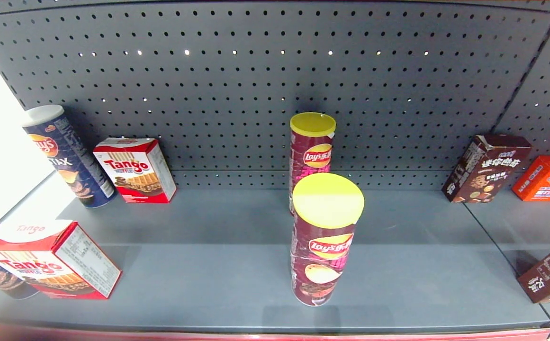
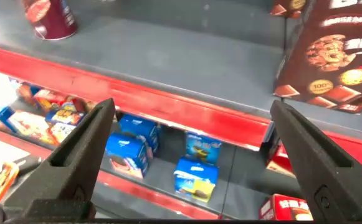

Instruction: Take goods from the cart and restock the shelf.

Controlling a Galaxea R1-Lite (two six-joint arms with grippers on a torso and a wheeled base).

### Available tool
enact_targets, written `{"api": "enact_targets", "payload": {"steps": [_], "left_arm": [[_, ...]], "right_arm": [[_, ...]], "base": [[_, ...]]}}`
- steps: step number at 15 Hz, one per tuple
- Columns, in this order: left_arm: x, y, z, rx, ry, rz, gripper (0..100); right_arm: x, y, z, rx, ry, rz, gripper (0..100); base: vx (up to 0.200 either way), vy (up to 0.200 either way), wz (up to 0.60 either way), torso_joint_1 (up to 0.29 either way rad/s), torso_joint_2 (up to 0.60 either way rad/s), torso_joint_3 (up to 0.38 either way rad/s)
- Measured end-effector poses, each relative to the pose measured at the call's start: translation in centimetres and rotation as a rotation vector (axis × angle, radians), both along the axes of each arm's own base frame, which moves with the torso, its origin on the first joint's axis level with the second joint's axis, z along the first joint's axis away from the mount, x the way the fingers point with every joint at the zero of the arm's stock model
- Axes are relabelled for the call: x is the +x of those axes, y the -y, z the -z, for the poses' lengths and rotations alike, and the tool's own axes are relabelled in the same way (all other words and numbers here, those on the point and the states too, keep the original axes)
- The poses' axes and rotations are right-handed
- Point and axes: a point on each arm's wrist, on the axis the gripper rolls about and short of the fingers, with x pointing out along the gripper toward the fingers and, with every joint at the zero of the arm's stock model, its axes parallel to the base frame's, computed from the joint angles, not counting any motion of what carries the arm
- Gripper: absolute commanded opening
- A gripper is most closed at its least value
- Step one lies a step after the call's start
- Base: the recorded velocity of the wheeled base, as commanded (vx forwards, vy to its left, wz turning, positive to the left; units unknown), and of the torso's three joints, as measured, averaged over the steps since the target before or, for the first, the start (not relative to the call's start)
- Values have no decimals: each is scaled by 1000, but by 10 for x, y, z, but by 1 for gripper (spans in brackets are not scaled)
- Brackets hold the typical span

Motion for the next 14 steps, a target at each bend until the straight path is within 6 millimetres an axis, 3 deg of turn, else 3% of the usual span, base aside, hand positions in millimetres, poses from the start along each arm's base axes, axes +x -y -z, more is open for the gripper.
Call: {"api": "enact_targets", "payload": {"steps": [9, 12, 14], "left_arm": [[0, 0, 0, -6, -1, -3, 100], [0, 0, 0, -5, -1, -3, 100], [0, 0, 0, -3, 0, -3, 100]], "right_arm": [[8, -4, 3, 23, -104, 318, 100], [9, -5, 5, 21, -111, 338, 100], [9, -6, 5, 20, -116, 260, 100]], "base": [[0, 0, 0, 0, 0, 0], [0, 0, 0, 0, 0, 0], [0, 0, 0, 0, 0, 0]]}}
